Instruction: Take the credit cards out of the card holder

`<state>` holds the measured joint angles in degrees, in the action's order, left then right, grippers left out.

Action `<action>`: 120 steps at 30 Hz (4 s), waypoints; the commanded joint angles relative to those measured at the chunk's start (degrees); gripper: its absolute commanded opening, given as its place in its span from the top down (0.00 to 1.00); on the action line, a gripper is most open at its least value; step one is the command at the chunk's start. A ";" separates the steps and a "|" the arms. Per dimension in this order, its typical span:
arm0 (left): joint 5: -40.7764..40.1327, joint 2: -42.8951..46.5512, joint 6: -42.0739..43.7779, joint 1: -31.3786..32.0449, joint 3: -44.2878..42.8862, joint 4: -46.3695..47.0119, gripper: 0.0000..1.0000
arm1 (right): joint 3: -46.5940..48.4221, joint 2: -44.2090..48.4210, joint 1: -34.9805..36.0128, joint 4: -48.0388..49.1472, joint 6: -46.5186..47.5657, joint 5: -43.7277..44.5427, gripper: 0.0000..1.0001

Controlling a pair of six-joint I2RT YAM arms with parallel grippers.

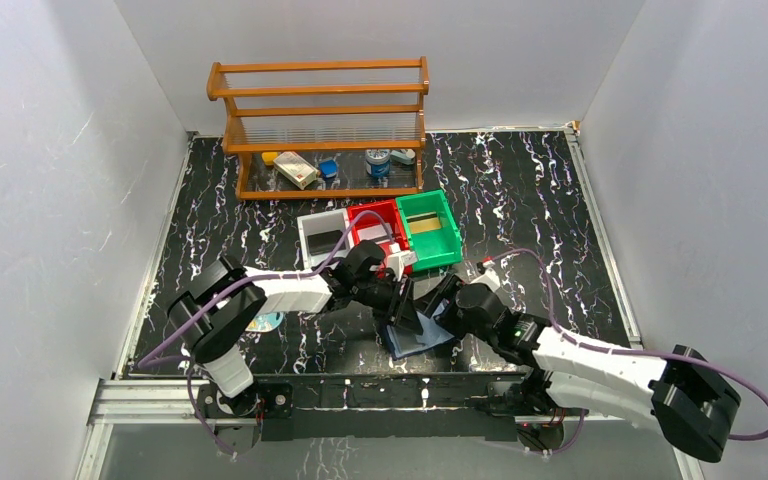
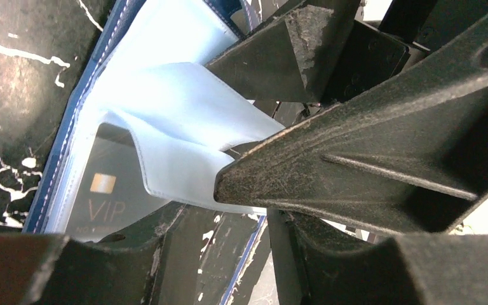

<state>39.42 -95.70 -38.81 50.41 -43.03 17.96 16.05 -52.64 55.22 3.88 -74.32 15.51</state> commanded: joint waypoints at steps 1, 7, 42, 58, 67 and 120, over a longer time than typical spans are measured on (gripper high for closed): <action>-0.71 -1.46 -0.44 0.78 -4.37 3.58 0.60 | 0.63 3.35 0.52 -2.34 0.18 1.56 0.18; -0.64 -5.15 -0.09 2.08 -7.97 3.14 0.57 | 1.89 9.78 0.53 -11.35 -0.96 6.53 0.17; -52.81 30.39 5.87 2.99 -0.99 -34.19 0.23 | 11.68 4.38 1.39 -12.23 11.71 0.10 0.31; -67.68 47.90 4.04 2.25 4.62 -40.19 0.10 | 26.19 -18.91 7.74 -20.69 18.70 4.91 0.30; -65.91 45.93 4.53 2.23 4.42 -39.42 0.10 | 31.36 -27.75 8.62 -24.85 20.54 4.91 0.27; -6.75 14.74 -0.05 2.23 9.62 0.24 0.40 | 1.55 -14.79 -1.08 8.38 5.22 -9.54 0.39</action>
<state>25.58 -78.87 -36.95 52.93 -34.04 11.00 19.66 -67.81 54.70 12.56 -68.86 5.82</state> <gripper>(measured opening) 0.675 0.603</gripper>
